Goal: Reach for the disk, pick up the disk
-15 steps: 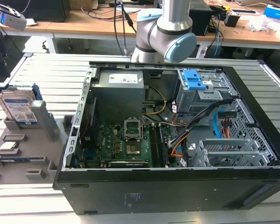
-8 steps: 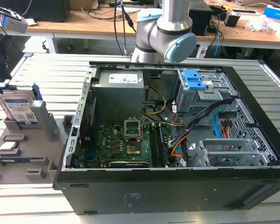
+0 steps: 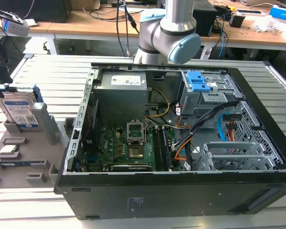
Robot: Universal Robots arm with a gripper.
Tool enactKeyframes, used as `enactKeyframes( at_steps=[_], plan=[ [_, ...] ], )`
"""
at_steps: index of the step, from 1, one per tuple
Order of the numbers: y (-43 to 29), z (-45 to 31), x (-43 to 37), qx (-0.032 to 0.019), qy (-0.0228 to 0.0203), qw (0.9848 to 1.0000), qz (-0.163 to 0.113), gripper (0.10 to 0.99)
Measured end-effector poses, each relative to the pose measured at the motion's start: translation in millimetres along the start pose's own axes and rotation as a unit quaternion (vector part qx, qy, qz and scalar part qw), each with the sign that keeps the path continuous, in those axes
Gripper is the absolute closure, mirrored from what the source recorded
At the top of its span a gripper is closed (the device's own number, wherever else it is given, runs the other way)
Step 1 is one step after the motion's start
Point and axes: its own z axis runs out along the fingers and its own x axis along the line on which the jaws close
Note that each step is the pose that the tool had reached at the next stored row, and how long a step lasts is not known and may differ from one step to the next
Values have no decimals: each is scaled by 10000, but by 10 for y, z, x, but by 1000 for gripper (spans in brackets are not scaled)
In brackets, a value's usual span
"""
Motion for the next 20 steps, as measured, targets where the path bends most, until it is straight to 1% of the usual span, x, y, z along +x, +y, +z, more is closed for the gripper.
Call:
enactKeyframes(
  at_steps=[2,9,13,15,17,20],
  plan=[
    [-1,24,0,0,0,10000,-1,486],
    [-3,66,-1,0,0,10000,-1,486],
    [4,121,-49,1,0,10000,-9,486],
    [21,152,-74,-1,1,10000,-11,486],
    [44,198,-87,-1,1,10000,-11,486],
    [45,308,-89,0,1,10000,-11,486]
  ],
)
